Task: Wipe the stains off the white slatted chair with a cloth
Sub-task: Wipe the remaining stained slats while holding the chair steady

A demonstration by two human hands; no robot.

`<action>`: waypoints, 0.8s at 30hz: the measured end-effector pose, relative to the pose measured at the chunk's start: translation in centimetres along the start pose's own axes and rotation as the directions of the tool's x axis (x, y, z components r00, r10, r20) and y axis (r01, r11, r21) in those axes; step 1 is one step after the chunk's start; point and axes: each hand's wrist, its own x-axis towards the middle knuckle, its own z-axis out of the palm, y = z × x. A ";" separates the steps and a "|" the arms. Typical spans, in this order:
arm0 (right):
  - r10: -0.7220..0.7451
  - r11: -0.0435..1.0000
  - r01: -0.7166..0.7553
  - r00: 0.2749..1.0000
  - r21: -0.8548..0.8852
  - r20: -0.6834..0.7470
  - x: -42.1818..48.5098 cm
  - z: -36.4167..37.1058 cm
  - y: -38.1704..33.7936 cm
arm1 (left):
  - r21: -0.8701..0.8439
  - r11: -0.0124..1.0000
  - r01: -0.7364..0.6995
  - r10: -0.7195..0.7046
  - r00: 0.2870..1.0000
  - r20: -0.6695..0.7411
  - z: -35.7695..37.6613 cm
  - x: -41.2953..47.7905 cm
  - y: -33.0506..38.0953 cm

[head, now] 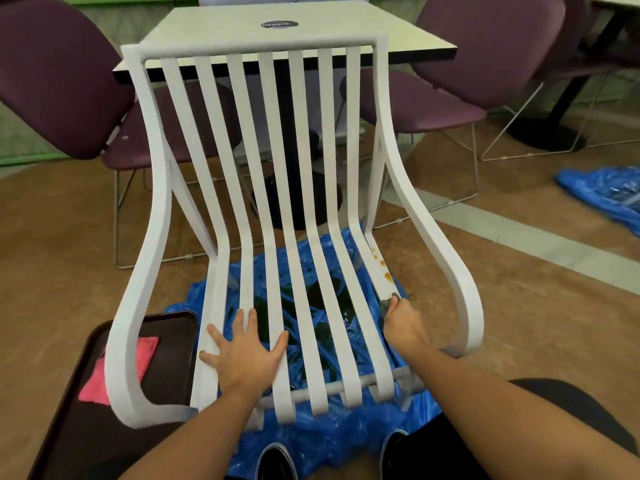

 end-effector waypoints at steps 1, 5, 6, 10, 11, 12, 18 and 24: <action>0.022 0.999 -0.022 1.000 0.043 0.000 0.1 -0.2 -0.1 | 0.000 1.000 0.000 0.000 1.000 0.001 0.0 0.0 0.0; 0.052 0.979 -0.012 0.980 0.205 -0.190 -0.4 -0.1 -0.1 | 0.003 1.000 0.004 -0.004 1.000 -0.006 0.1 -0.1 -0.1; 0.044 0.979 0.003 0.973 0.202 -0.227 -0.7 -0.3 -0.3 | 0.000 1.000 0.004 -0.004 1.000 -0.005 0.1 -0.1 -0.1; -0.069 0.963 0.144 0.949 0.227 -0.307 -1.3 -1.4 -2.5 | -0.007 1.000 0.002 -0.002 1.000 -0.016 0.1 0.0 -0.1; -0.082 0.928 0.181 0.952 0.327 -0.294 -1.4 -2.0 -3.8 | -0.010 1.000 0.001 -0.001 1.000 -0.018 0.1 0.1 -0.1; -0.090 0.871 0.199 0.963 0.448 -0.253 -1.6 -2.8 -5.4 | -0.014 1.000 -0.001 0.001 1.000 -0.018 0.0 0.1 0.0; -0.080 0.232 -0.317 0.936 0.920 0.343 -2.1 -7.2 -12.0 | -0.024 1.000 0.000 -0.001 1.000 -0.020 0.0 0.0 -0.2; -0.352 0.201 -0.288 0.871 0.936 0.344 -2.9 -13.0 -12.4 | -0.024 1.000 -0.001 0.000 1.000 -0.023 0.1 0.1 -0.1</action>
